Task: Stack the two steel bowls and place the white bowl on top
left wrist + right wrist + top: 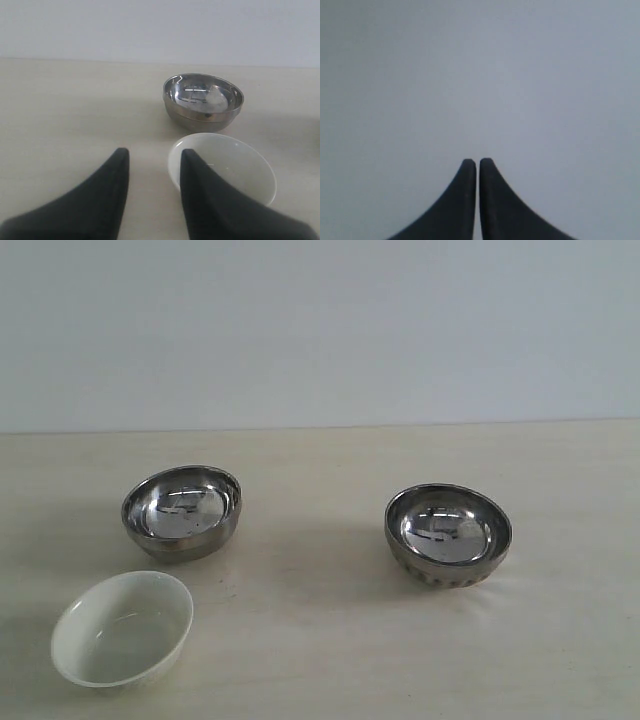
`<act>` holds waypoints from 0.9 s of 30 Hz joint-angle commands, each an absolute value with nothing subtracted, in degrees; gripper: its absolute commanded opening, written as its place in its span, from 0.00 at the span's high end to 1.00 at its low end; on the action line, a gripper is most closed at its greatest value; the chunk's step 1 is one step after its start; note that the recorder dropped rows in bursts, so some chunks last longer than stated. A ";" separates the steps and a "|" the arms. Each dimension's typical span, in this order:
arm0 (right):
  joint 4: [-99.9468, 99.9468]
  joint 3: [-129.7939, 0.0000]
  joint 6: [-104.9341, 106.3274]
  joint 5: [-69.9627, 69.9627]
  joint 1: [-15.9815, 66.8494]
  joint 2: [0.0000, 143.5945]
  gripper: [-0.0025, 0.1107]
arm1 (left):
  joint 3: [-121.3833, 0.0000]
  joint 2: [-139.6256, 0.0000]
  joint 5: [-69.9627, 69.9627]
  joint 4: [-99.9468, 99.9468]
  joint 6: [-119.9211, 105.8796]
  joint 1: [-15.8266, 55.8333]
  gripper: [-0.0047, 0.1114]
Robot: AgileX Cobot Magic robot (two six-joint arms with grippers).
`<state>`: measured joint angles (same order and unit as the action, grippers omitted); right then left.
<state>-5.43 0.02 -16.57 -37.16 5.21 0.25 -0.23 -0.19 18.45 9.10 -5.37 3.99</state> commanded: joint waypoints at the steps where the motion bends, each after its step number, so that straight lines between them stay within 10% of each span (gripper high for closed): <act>1: 0.00 -2.27 -27.59 -40.29 5.12 0.00 0.98 | 0.00 0.00 18.07 9.17 -5.54 3.83 0.68; 20: 51.11 -33.50 -61.66 -24.64 5.12 22.74 0.97 | 0.00 0.00 18.07 9.17 -5.54 3.83 0.68; 24: 63.41 -40.02 -74.46 -29.40 5.12 35.22 0.76 | 0.00 0.00 18.07 9.17 -5.54 3.83 0.68; 27: 65.09 -43.56 -75.66 -34.70 5.12 45.71 0.42 | 0.00 0.00 18.07 9.17 -5.54 3.83 0.68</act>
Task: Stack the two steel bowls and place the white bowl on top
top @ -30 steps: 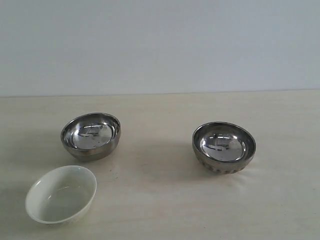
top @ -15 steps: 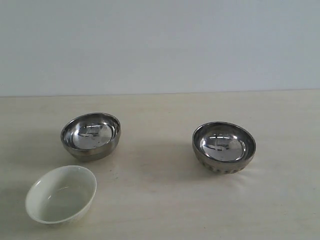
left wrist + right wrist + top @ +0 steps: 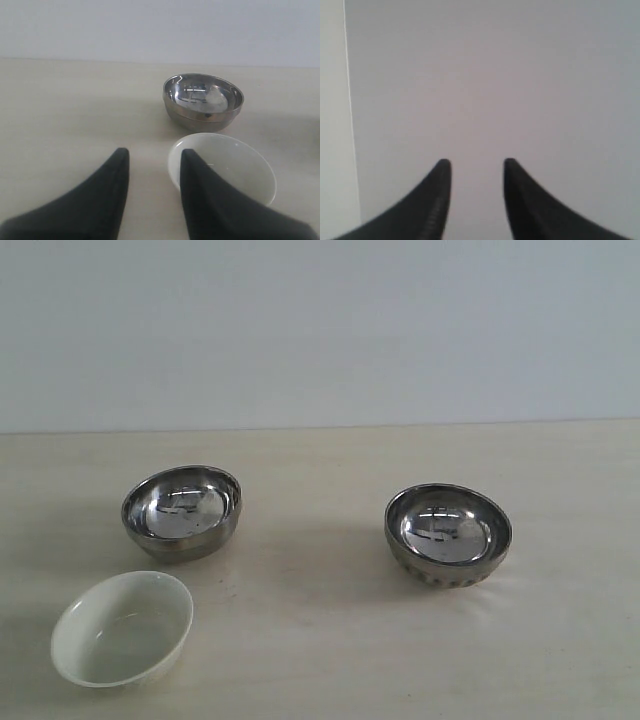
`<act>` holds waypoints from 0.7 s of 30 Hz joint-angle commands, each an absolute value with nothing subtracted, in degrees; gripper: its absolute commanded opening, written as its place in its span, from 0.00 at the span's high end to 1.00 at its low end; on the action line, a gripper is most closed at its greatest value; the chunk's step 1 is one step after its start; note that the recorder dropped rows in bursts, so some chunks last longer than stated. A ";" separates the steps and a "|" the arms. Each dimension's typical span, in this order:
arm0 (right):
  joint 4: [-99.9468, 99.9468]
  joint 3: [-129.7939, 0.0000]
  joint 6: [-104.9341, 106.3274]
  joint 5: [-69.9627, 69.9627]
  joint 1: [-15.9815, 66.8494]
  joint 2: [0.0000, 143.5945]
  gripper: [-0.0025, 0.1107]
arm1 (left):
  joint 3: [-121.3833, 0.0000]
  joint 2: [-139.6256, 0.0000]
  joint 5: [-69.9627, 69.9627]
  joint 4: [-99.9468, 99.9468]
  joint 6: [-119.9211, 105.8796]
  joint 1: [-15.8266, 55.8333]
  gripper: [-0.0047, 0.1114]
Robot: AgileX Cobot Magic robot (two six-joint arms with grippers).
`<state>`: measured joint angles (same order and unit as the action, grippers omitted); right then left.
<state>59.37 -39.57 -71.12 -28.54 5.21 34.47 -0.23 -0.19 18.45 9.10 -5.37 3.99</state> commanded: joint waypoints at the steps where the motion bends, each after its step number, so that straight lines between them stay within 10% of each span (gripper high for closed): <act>1: 65.09 -44.64 -75.96 -36.70 5.12 49.28 0.32 | 0.00 0.00 18.07 9.17 -5.54 3.83 0.68; 11: 74.26 -55.57 -68.41 -41.92 13.71 78.08 0.43 | 0.00 0.00 18.07 9.17 -5.54 3.83 0.68; 21: 73.90 -70.42 -59.66 -11.26 33.15 101.61 0.35 | 0.00 0.00 18.07 9.17 -5.54 3.83 0.68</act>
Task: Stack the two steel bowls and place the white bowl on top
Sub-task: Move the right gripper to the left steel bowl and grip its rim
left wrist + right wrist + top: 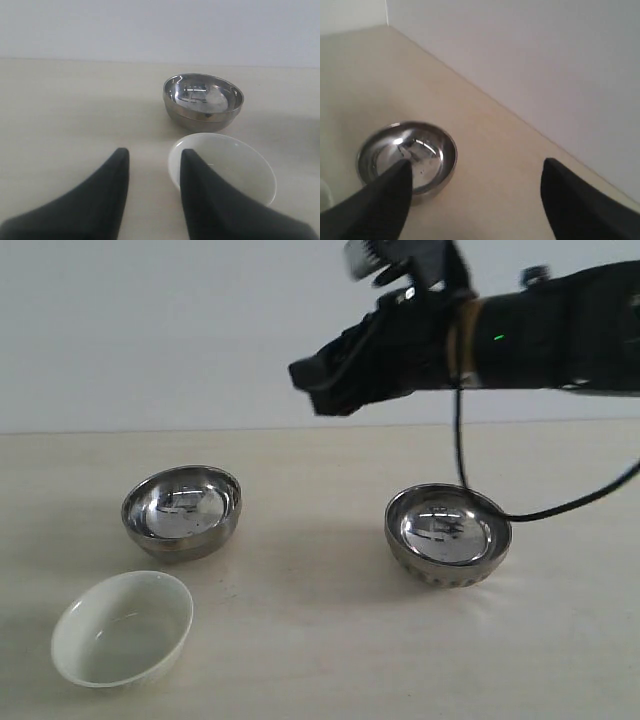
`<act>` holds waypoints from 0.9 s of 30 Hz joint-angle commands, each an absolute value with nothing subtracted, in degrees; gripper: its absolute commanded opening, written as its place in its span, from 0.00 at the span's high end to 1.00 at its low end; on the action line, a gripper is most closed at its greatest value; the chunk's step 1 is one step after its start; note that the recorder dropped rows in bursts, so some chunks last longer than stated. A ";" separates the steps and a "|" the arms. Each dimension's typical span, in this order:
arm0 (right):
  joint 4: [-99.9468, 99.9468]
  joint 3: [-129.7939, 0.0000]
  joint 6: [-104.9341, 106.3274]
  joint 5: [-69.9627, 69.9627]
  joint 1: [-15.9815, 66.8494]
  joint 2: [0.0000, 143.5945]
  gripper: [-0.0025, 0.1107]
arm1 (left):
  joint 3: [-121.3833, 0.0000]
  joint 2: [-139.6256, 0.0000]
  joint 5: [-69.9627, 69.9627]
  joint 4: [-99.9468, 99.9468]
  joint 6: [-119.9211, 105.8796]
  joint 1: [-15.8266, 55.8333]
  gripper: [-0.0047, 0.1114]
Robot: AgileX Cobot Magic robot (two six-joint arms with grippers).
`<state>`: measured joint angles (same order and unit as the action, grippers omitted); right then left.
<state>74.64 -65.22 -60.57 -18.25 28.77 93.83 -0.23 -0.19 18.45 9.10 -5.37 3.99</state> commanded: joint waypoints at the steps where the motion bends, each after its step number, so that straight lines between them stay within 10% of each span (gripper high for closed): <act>1: 73.05 -72.27 -61.15 -10.79 33.99 104.08 0.33 | 0.00 0.00 18.07 9.17 -5.54 3.83 0.68; 27: 72.28 -95.72 -78.23 -11.54 37.17 136.13 0.32 | 0.00 0.00 18.07 9.17 -5.54 3.83 0.68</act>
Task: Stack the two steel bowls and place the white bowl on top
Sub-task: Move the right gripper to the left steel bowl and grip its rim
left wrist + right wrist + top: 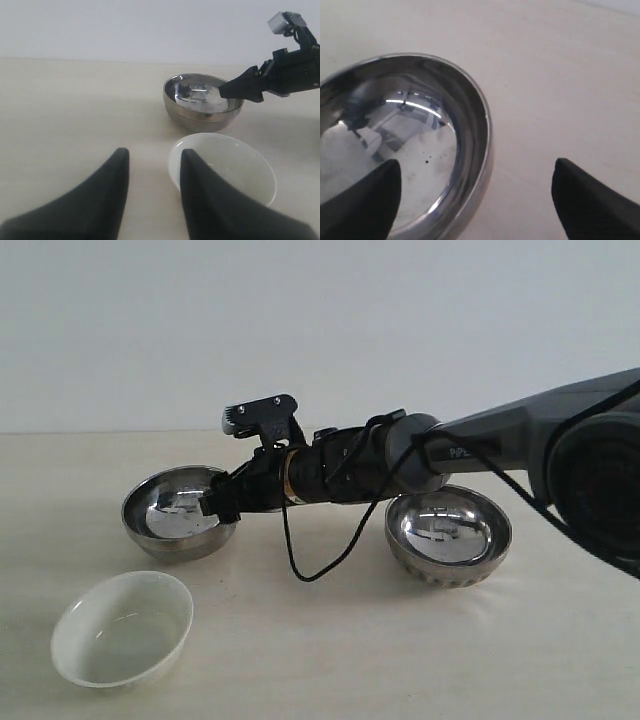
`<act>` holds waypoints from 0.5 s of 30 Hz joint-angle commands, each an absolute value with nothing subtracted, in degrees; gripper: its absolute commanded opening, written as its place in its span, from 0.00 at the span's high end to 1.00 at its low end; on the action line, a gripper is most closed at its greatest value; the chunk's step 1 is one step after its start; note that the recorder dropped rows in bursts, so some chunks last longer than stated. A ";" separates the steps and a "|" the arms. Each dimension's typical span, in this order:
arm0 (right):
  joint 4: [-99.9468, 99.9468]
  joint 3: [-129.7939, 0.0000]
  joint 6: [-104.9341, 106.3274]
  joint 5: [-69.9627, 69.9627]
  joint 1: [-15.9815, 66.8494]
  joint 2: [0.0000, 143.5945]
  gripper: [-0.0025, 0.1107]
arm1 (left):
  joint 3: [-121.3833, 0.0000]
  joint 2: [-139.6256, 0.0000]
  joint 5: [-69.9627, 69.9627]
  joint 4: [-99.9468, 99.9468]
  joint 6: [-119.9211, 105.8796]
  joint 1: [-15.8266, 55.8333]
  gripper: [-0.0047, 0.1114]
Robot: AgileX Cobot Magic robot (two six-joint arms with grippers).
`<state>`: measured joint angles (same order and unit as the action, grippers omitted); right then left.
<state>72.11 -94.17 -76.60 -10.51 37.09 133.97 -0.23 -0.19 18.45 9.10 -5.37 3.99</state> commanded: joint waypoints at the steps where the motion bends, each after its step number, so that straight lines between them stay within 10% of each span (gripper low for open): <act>1: 72.28 -96.16 -78.38 -11.54 37.17 136.60 0.32 | 0.00 0.00 18.07 9.17 -5.54 3.83 0.68; 5: 72.28 -96.66 -79.70 -11.54 37.17 136.97 0.40 | 0.00 0.00 18.07 9.17 -5.54 3.83 0.68; 10: 71.07 -96.63 -83.17 -15.57 37.17 136.62 0.97 | 0.00 0.00 18.07 9.17 -5.54 3.83 0.68; 15: 69.44 -98.68 -85.05 -11.02 37.17 134.59 0.98 | 0.00 0.00 18.07 9.17 -5.54 3.83 0.68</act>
